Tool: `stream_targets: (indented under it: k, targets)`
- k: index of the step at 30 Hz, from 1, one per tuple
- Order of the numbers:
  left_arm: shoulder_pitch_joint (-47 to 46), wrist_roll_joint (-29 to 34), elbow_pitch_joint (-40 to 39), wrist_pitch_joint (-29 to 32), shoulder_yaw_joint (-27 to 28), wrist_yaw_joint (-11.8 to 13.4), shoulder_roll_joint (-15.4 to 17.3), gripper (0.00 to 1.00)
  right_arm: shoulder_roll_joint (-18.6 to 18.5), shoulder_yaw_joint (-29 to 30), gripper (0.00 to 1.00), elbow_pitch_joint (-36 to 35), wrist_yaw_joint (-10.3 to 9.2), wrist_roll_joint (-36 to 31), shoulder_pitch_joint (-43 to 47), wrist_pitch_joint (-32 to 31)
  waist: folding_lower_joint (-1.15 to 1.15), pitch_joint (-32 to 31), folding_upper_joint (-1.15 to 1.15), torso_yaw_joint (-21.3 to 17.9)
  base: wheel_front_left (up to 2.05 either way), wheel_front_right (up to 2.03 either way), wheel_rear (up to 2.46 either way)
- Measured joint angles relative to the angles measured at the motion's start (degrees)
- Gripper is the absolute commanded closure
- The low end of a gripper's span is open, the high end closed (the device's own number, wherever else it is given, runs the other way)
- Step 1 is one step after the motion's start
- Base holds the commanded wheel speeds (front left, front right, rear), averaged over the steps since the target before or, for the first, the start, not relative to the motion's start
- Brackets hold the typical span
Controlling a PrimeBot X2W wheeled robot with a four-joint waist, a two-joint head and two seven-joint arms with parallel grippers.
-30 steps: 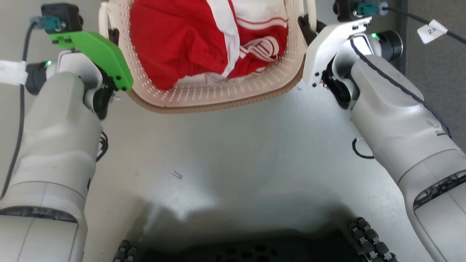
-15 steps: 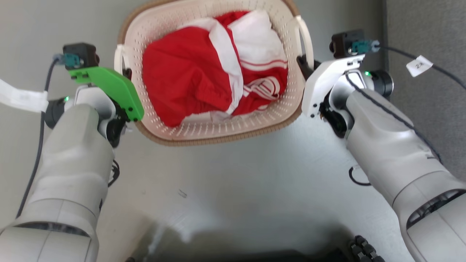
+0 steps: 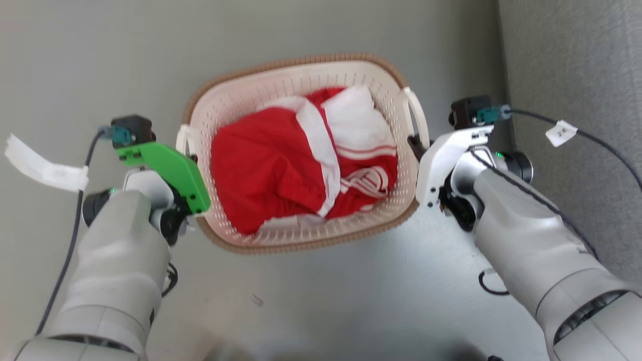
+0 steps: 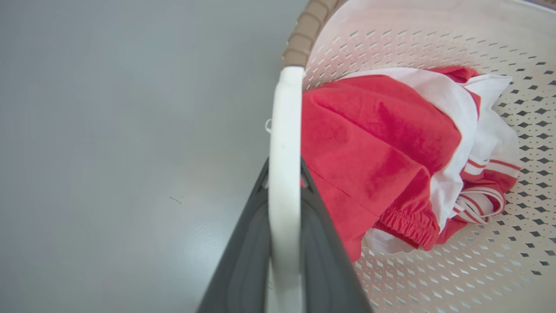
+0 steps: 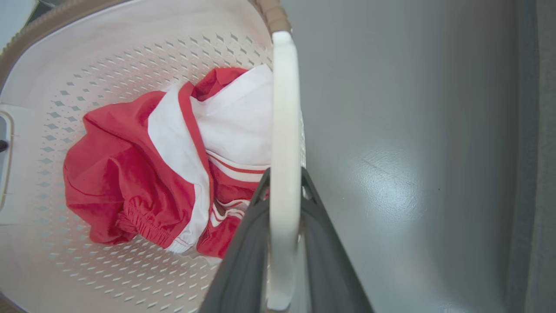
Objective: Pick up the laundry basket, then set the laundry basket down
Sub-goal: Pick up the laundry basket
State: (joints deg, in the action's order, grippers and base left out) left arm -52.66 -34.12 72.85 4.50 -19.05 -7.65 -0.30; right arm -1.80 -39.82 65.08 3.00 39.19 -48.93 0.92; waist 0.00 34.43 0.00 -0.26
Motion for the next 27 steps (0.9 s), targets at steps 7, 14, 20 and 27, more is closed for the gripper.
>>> stream_targets:
  k: [7,14,20,27]
  targets:
    - [3.7,-0.8,0.6,1.7,0.1,-0.2,-0.3,1.00,0.4,-0.8,1.00,1.3,0.53,1.1,3.4,-1.6,0.00,-4.6,0.00,0.0,0.00,0.00,0.00]
    - [8.0,-1.9,0.8,3.1,0.2,-0.2,-0.7,1.00,0.8,-1.1,1.00,2.2,0.75,3.2,7.5,-2.8,0.00,-9.5,0.00,0.0,0.00,0.00,0.00]
    - [12.0,-3.0,0.9,5.4,0.1,-0.2,-0.8,1.00,1.0,-1.8,1.00,2.5,1.21,4.4,11.3,-4.0,0.00,-14.5,0.00,-0.1,0.00,0.00,0.00]
    - [14.9,-3.5,1.0,7.2,0.1,-0.2,-0.8,1.00,1.1,-2.6,1.00,2.5,1.55,5.7,13.9,-4.8,0.00,-19.4,0.00,-0.3,0.00,0.00,0.00]
